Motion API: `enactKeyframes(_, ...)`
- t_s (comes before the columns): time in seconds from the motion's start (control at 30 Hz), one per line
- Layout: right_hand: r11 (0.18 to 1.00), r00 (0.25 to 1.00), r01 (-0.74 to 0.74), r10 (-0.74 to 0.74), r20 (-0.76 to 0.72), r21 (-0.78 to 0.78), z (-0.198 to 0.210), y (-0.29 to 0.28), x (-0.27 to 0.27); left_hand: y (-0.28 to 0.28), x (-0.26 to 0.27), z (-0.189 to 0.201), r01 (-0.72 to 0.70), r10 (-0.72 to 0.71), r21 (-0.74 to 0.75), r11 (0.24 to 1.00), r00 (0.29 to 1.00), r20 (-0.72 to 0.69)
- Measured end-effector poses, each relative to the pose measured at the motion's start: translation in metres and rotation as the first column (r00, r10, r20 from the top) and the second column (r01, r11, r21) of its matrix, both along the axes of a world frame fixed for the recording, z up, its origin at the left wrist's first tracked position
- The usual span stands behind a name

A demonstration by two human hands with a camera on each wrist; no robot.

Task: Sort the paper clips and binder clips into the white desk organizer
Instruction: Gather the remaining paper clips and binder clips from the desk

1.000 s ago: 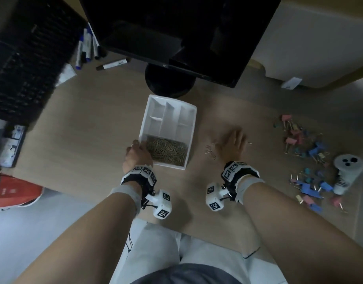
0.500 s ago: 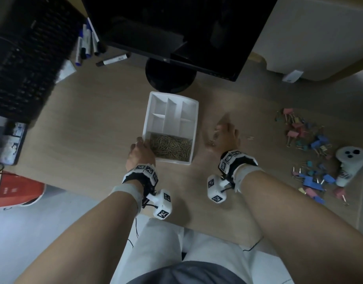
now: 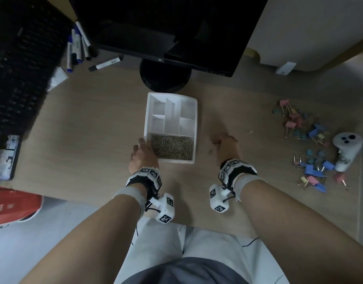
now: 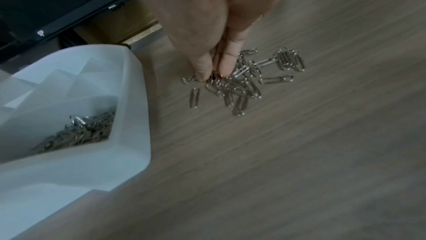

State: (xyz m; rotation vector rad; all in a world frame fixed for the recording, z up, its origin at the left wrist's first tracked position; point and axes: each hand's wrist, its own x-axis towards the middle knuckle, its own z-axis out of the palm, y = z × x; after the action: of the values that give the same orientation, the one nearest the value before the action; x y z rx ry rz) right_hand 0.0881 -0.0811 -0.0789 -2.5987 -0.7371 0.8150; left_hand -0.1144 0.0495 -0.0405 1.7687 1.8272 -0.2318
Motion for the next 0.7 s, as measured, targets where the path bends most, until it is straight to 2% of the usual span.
enactKeyframes(0.13,1.0,0.997,-0.008,0.007,-0.076,-0.017,0.012,0.003,0.007,0.002,0.0,0.001,0.024,-0.024,-0.02,1.0,1.0,0.004)
enactKeyframes(0.23,0.996,0.988,0.086,-0.088,-0.124,-0.02,0.019,0.003,0.008,0.002,0.0,0.004,0.045,-0.045,-0.018,0.999,0.999,0.022)
enactKeyframes(0.37,0.982,0.971,0.169,-0.151,-0.184,0.086,0.027,0.01,-0.001,0.006,0.0,0.009,0.063,-0.062,-0.069,0.996,0.998,0.019)
enactKeyframes(0.43,0.969,0.966,0.151,-0.104,-0.235,0.194,0.036,0.021,-0.012,0.008,0.0,0.01,0.073,-0.073,-0.107,0.992,0.997,0.005)
enactKeyframes(0.57,0.947,0.95,-0.065,0.155,-0.273,0.314,0.047,0.05,-0.044,0.013,0.002,0.013,0.084,-0.085,-0.151,0.985,0.996,-0.002)
enactKeyframes(0.63,0.947,0.93,-0.036,0.148,-0.335,0.319,0.049,0.057,-0.053,0.015,0.001,0.013,0.087,-0.089,-0.167,0.982,0.996,-0.004)
enactKeyframes(0.7,0.953,0.943,0.044,0.06,-0.327,0.301,0.049,0.052,-0.05,0.016,0.001,0.012,0.096,-0.098,-0.175,0.98,0.995,-0.003)
